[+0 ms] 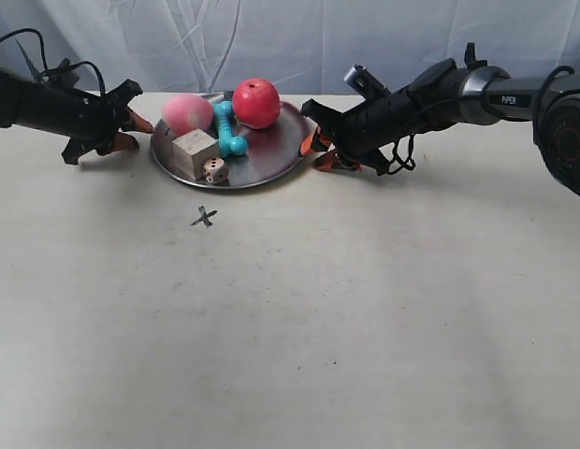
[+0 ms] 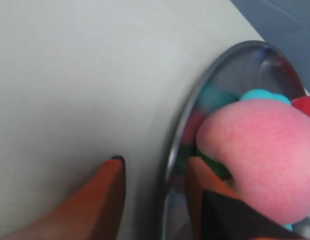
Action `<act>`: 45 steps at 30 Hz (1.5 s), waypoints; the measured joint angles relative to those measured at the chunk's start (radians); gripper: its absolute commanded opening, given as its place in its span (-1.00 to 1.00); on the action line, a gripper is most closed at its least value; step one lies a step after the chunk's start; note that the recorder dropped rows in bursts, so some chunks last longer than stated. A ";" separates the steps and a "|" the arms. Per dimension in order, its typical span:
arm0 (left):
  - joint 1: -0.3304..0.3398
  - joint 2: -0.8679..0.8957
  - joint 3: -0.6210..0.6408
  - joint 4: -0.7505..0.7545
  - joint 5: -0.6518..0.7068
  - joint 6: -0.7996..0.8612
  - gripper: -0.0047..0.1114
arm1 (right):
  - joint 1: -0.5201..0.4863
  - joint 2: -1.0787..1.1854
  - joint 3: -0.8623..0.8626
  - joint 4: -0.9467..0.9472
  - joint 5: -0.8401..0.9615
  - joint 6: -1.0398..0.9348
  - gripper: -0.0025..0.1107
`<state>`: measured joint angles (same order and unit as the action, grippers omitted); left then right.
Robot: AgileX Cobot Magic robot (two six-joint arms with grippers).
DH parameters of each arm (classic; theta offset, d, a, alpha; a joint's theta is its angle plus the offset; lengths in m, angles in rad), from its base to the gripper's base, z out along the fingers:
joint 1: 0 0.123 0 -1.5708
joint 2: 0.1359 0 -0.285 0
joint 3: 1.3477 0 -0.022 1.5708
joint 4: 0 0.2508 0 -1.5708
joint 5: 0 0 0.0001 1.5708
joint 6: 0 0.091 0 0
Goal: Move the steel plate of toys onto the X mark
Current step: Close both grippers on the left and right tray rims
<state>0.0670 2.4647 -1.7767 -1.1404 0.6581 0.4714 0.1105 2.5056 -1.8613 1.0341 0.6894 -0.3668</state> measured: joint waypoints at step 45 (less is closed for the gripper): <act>-0.035 0.017 -0.007 0.042 0.103 0.028 -0.92 | 0.020 0.033 -0.008 0.125 -0.004 0.038 -0.96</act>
<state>0.0318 2.4818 -1.7833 -1.0982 0.7610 0.4997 0.1302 2.5388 -1.8688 1.1588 0.6852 -0.3292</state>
